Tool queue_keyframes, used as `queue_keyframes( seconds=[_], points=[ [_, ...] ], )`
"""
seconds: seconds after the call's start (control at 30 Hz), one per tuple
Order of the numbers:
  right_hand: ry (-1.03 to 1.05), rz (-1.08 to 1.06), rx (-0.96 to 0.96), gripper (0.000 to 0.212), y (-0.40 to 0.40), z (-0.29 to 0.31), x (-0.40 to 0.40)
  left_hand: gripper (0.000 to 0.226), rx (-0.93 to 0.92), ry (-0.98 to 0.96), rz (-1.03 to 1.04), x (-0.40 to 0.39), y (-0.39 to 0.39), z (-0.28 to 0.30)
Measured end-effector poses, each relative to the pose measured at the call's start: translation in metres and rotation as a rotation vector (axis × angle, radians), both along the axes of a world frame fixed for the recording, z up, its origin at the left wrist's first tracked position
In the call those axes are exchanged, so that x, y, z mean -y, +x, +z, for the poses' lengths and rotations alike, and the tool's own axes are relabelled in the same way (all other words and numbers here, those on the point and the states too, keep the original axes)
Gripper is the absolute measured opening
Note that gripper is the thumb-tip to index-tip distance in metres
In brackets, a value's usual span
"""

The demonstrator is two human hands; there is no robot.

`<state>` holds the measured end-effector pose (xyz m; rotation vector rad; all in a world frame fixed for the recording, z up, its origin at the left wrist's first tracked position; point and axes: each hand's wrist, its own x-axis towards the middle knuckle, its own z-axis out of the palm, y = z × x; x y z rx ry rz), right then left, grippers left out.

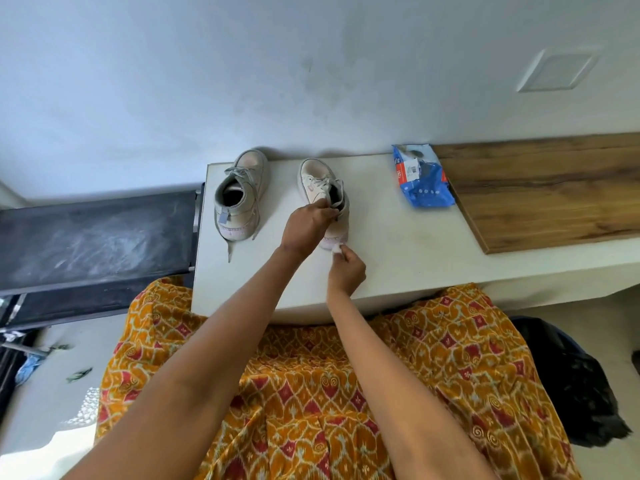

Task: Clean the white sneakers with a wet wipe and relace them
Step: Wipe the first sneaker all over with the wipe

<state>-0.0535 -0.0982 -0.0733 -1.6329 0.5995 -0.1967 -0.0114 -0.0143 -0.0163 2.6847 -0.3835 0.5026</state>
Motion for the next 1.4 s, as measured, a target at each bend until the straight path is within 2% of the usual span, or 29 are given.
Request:
queue_keyframes(
  seconds=[0.1,0.23,0.4,0.53,0.63,0.73,0.8,0.87,0.97,1.03,1.1,1.17,1.27,1.4],
  points=[
    [-0.002,0.059,0.015,0.021,-0.008,-0.001,0.009,0.016,-0.026,0.000,-0.007,-0.001,0.001,0.004],
    [-0.033,-0.035,0.012,0.025,0.020,0.009,0.041,0.016,-0.042,0.014,-0.050,-0.006,0.002,0.007],
    [-0.064,0.050,-0.116,0.025,0.054,0.018,0.037,0.015,-0.036,-0.009,-0.042,-0.012,-0.003,0.000],
    [-0.081,-0.007,-0.073,0.024,0.033,0.004,0.020,0.013,-0.026,-0.023,-0.027,-0.012,-0.004,-0.002],
    [-0.091,0.026,-0.031,0.024,0.008,-0.001,0.018,0.013,0.022,-0.013,-0.059,-0.014,-0.005,-0.003],
    [-0.054,0.051,-0.003,0.023,0.007,0.002,0.030,0.031,0.024,-0.028,-0.073,-0.010,-0.010,0.003],
    [-0.026,0.008,0.025,0.025,0.025,0.010,0.042,0.036,0.019,0.049,-0.053,-0.002,-0.009,0.007],
    [0.000,-0.021,0.017,0.026,0.052,0.016,0.052,0.024,0.026,0.130,-0.070,0.005,-0.005,0.009],
    [0.050,0.092,-0.090,0.029,0.091,0.015,0.059,0.015,0.012,0.137,-0.069,-0.003,-0.003,0.006],
    [0.050,0.199,-0.157,0.031,0.101,0.010,0.056,0.017,0.018,0.090,-0.048,-0.015,-0.007,0.002],
    [-0.027,0.253,-0.147,0.025,0.089,0.008,0.046,0.032,0.016,0.027,-0.019,-0.023,-0.011,-0.005],
    [-0.099,0.221,-0.080,0.022,0.065,0.009,0.031,0.039,0.020,-0.022,-0.018,-0.028,-0.010,-0.008],
    [-0.088,0.164,0.004,0.022,0.023,0.007,0.004,0.036,0.026,-0.040,-0.017,-0.034,-0.006,-0.008],
    [-0.046,0.192,0.040,0.022,0.002,0.004,-0.008,0.031,0.014,0.008,-0.048,-0.038,-0.005,-0.004]
  ],
)
